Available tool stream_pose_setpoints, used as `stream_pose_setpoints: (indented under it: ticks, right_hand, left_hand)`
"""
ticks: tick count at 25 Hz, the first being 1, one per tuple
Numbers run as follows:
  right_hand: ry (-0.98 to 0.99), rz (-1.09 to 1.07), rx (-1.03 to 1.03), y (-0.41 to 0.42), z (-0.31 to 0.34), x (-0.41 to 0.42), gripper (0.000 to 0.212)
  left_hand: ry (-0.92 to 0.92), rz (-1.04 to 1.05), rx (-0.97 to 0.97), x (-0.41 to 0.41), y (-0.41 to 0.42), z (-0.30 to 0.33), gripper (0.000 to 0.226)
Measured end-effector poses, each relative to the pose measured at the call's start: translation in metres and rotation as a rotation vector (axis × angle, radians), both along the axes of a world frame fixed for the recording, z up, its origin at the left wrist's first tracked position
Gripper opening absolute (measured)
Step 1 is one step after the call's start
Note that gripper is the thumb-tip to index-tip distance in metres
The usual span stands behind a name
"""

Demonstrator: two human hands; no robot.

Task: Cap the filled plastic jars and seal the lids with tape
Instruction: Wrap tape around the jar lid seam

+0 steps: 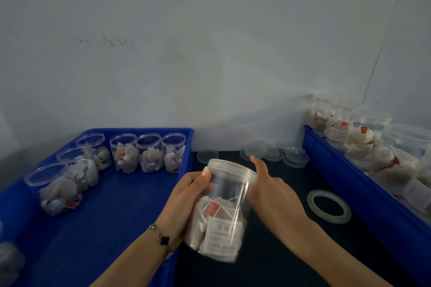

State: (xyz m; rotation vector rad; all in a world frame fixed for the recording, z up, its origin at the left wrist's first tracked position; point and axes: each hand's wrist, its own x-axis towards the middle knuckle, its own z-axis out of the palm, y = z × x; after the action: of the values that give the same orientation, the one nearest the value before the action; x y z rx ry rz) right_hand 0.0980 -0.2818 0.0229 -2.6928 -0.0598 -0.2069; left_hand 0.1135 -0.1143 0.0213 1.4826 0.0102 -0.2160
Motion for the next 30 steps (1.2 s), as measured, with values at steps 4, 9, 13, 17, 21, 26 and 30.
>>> stream_pose_setpoints:
  ticks: [4, 9, 13, 17, 21, 26, 30]
  right_hand:
    - [0.046, -0.045, -0.045, -0.001, -0.003, 0.003, 0.069]
    - [0.087, -0.037, -0.077, 0.001, -0.007, 0.002, 0.079]
    - [0.134, -0.018, -0.042, 0.004, -0.008, 0.0, 0.092]
    - [0.033, 0.183, 0.035, -0.005, -0.009, -0.001, 0.095]
    - [0.172, 0.387, 0.414, -0.014, -0.005, 0.001, 0.095]
    - [0.028, 0.372, 0.287, -0.014, -0.005, -0.007, 0.075]
    - [-0.042, 0.377, 0.161, -0.003, -0.014, -0.016, 0.07]
  left_hand:
    - [-0.144, -0.112, 0.075, -0.011, 0.015, -0.016, 0.05]
    - [-0.205, -0.252, 0.341, -0.013, 0.003, -0.028, 0.082]
    - [-0.192, -0.125, 0.397, -0.015, -0.003, -0.034, 0.106]
    - [-0.218, 0.029, 0.387, -0.015, 0.001, -0.03, 0.086]
    - [-0.293, 0.129, 0.313, -0.008, 0.009, -0.033, 0.071]
    - [-0.36, -0.044, 0.22, -0.008, 0.004, -0.037, 0.067]
    - [-0.488, -0.182, 0.394, -0.005, -0.001, -0.034, 0.074]
